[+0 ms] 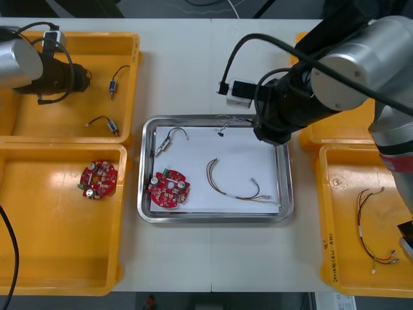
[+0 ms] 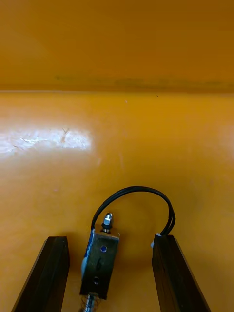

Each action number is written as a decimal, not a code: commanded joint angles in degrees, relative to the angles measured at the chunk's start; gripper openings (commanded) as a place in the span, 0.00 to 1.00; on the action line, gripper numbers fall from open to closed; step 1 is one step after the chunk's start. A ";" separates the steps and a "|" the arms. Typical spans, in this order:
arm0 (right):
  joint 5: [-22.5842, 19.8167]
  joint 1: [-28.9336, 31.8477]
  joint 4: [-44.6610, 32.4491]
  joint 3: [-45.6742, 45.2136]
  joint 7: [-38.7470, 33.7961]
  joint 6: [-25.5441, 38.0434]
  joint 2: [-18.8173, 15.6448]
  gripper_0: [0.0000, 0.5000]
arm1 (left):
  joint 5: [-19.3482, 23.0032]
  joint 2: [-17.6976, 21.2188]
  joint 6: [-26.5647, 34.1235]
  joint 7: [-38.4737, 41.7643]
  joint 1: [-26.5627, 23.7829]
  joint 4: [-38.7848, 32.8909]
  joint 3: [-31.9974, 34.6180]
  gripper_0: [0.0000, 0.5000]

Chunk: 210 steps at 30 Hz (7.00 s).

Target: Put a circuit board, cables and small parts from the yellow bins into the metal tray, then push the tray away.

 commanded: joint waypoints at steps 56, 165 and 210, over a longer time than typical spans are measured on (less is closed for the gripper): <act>17.74 0.04 -8.71 8.86 -0.05 14.77 3.45 1.00 | -9.46 4.25 55.00 12.24 0.68 -35.63 8.77 0.00; 4.03 34.23 -26.64 -41.33 -42.15 16.58 -7.10 1.00 | -0.23 -6.56 63.61 43.88 -3.10 -53.12 -12.41 1.00; 13.70 4.43 -24.26 30.74 -37.40 13.72 2.05 1.00 | 8.03 13.91 64.63 38.52 38.91 -86.70 21.96 1.00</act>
